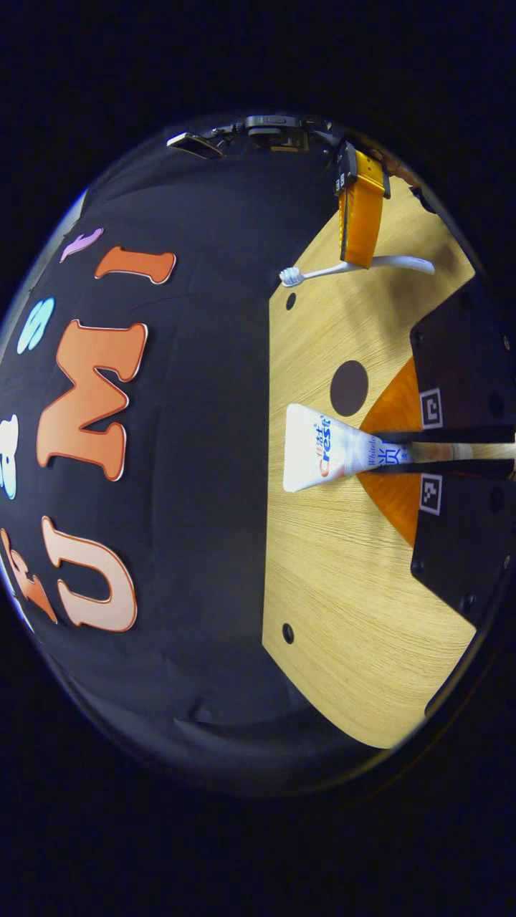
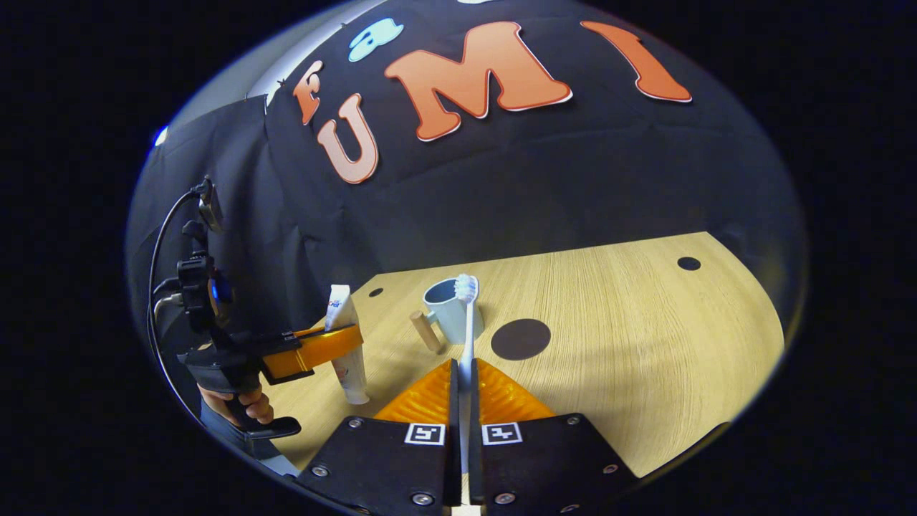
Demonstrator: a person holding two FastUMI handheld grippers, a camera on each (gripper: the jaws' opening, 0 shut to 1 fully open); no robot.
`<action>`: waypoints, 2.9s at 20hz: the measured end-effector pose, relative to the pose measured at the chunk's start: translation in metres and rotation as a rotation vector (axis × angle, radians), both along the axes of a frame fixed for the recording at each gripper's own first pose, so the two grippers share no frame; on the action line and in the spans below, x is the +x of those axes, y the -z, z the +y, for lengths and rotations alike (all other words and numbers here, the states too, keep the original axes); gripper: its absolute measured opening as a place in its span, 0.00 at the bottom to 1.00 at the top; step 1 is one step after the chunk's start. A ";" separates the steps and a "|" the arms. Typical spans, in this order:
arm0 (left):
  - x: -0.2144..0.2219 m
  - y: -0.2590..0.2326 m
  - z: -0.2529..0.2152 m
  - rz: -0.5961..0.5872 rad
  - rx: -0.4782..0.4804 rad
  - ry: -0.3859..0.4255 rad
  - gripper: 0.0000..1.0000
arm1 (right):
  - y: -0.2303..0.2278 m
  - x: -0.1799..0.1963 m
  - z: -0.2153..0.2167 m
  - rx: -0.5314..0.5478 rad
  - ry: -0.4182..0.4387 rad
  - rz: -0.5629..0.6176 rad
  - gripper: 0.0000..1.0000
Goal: Put the toothbrush and toothpaste on the desktop into the cup, then pick up the cup and place it on the coaster on the desktop.
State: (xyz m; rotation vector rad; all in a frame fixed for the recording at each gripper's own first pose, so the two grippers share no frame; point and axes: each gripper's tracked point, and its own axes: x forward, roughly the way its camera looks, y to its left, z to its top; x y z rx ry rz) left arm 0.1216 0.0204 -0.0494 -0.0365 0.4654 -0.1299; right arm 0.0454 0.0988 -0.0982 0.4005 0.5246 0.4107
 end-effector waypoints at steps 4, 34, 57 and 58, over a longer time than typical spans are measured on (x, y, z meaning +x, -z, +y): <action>0.027 -0.011 0.001 -0.103 0.001 -0.030 0.08 | -0.020 0.005 -0.001 -0.004 0.026 -0.096 0.05; 0.183 -0.043 -0.008 -0.513 -0.171 -0.100 0.08 | -0.032 0.055 -0.041 -0.020 0.183 -0.269 0.04; 0.156 0.024 -0.011 -0.260 -0.182 -0.093 0.30 | -0.031 0.057 -0.035 -0.073 0.189 -0.264 0.05; 0.155 0.027 -0.012 -0.249 -0.172 -0.093 0.32 | -0.031 0.057 -0.035 -0.071 0.186 -0.264 0.05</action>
